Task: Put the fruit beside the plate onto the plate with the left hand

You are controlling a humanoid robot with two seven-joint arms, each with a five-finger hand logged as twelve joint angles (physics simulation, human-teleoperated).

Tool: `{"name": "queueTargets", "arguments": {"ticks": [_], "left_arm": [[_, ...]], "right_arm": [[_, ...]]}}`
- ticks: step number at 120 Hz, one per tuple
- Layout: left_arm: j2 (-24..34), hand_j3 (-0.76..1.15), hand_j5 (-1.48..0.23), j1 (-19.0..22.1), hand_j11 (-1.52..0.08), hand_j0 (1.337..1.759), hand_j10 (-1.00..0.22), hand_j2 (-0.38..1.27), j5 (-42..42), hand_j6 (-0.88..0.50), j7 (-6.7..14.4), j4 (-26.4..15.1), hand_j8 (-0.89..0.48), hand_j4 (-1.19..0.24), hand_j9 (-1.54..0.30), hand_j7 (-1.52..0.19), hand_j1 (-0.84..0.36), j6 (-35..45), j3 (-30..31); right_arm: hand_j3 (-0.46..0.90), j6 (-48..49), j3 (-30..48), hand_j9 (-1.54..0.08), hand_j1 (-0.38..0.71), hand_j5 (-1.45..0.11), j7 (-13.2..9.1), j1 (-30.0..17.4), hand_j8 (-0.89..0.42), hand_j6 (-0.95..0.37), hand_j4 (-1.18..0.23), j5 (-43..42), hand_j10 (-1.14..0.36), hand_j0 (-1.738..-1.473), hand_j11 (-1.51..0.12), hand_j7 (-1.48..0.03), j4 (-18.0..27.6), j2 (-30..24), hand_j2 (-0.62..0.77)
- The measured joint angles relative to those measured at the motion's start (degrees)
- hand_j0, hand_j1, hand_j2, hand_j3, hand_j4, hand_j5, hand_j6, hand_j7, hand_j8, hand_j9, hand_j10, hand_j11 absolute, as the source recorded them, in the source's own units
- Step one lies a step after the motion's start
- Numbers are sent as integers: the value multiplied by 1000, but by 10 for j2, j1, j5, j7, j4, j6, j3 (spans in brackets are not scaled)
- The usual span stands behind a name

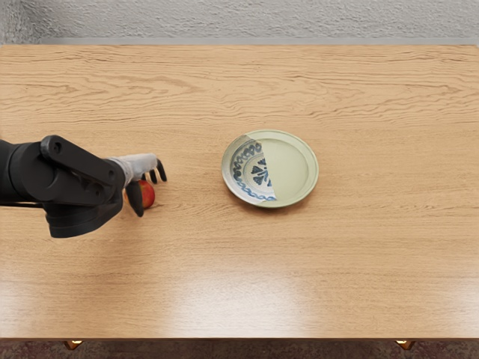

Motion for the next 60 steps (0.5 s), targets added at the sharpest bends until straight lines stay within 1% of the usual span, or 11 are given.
{"name": "queueTargets", "arguments": {"ticks": [18, 20, 28, 40, 45, 52, 55, 59, 60], "left_arm": [[0, 0, -588, 3, -588, 1658, -452, 94, 0, -452, 0, -1, -452, -452, -588, -588, -196, 0, -1], [0, 0, -596, 3, -596, 1658, -457, 118, 0, -457, 0, -1, -457, -457, -596, -596, -219, 0, -1], [1, 0, -628, 3, -628, 1658, -482, 127, 0, -482, 0, -1, -479, -482, -628, -628, -253, 0, -1], [1, 0, -680, 4, -684, 1657, -519, 140, 1, -521, 0, -2, -427, -521, -684, -680, -288, -3, -1], [1, 0, -703, 4, -711, 1657, -534, 144, 1, -508, 0, -2, -408, -542, -711, -706, -299, -5, -1], [1, 0, -734, 4, -751, 1656, -507, 157, 1, -480, 0, -2, -380, -573, -748, -743, -318, -7, -1], [1, 0, -749, 4, -770, 1656, -492, 216, 1, -467, 0, -2, -368, -589, -766, -760, -344, -8, -1], [1, 0, -770, 4, -804, 1654, -457, 349, 2, -430, 1, -2, -333, -613, -794, -787, -413, -11, -1], [1, 0, -774, 4, -813, 1654, -448, 346, 2, -424, 1, -2, -324, -620, -801, -792, -417, -11, -1]], "right_arm": [[0, 0, 0, -47, -305, -47, 0, 0, -37, -37, -37, 0, -37, -1658, -47, -47, 0, 0, -7], [0, 0, 0, -47, -305, -47, 0, 0, -37, -37, -37, 0, -37, -1658, -47, -47, 0, 0, -7], [0, 0, 0, -47, -305, -47, 0, 0, -37, -37, -37, 0, -37, -1658, -47, -47, 0, 0, -7], [0, 0, 0, -47, -305, -47, 0, 0, -37, -37, -37, 0, -37, -1658, -47, -47, 0, 0, -7], [0, 0, 0, -47, -305, -47, 0, 0, -37, -37, -37, 0, -37, -1658, -47, -47, 0, 0, -7], [0, 0, 0, -47, -305, -47, 0, 0, -37, -37, -37, 0, -37, -1658, -47, -47, 0, 0, -7], [0, 0, 0, -47, -305, -47, 0, 0, -37, -37, -37, 0, -37, -1658, -47, -47, 0, 0, -7], [0, 0, 0, -47, -305, -47, 0, 0, -37, -37, -37, 0, -37, -1658, -47, -47, 0, 0, -7], [0, 0, 0, -47, -305, -47, 0, 0, -37, -37, -37, 0, -37, -1658, -47, -47, 0, 0, -7]]}}
